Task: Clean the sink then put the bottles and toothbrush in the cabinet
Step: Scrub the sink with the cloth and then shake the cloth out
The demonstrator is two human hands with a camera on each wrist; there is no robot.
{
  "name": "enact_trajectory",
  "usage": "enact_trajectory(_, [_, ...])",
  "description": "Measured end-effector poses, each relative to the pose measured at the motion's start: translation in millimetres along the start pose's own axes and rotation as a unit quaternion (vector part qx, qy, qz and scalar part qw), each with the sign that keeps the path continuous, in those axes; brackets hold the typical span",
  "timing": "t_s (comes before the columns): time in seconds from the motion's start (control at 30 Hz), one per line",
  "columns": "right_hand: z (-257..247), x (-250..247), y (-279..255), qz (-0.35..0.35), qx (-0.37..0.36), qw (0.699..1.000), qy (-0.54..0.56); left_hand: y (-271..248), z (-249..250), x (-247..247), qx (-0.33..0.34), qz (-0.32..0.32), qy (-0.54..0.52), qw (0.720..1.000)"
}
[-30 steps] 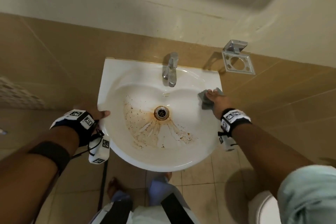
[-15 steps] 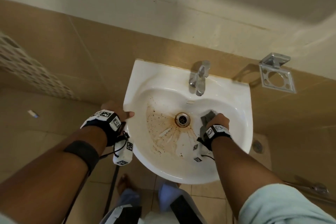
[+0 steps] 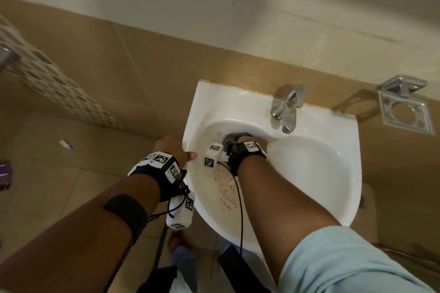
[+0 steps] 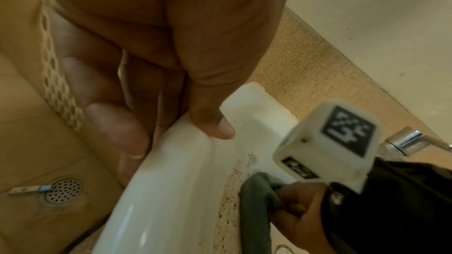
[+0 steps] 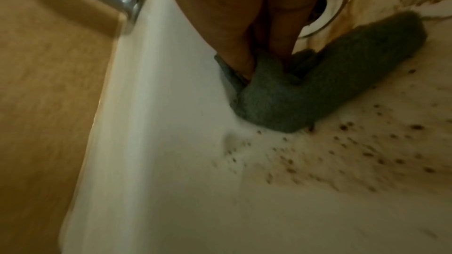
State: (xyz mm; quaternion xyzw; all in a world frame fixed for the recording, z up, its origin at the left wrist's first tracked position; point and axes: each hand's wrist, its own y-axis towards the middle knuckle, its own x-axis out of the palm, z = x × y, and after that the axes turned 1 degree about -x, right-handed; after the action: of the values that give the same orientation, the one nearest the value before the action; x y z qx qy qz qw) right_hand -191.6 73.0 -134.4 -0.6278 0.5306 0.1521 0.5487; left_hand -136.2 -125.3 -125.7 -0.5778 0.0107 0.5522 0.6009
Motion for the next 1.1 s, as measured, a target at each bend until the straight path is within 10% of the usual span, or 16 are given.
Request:
enact_trajectory(0.43, [-29.4, 14.1, -20.6, 0.018, -0.135, 0.989, 0.064, -1.3, -1.2, -6.6, 0.043, -0.004, 0.058, 0.997])
enact_trajectory(0.67, [-39.4, 19.9, -23.6, 0.086, -0.087, 0.984, 0.130, 5.4, -9.9, -0.5, 0.047, -0.010, 0.041, 0.998])
enact_trajectory(0.87, [-27.9, 17.1, -51.8, -0.043, -0.186, 0.981, 0.041, -0.9, -12.2, -1.6, 0.054, -0.002, 0.009, 0.999])
enact_trajectory(1.1, [-54.0, 7.3, -38.3, 0.068, -0.134, 0.975, 0.161, -28.5, -29.1, 15.9, 0.061, 0.024, -0.081, 0.995])
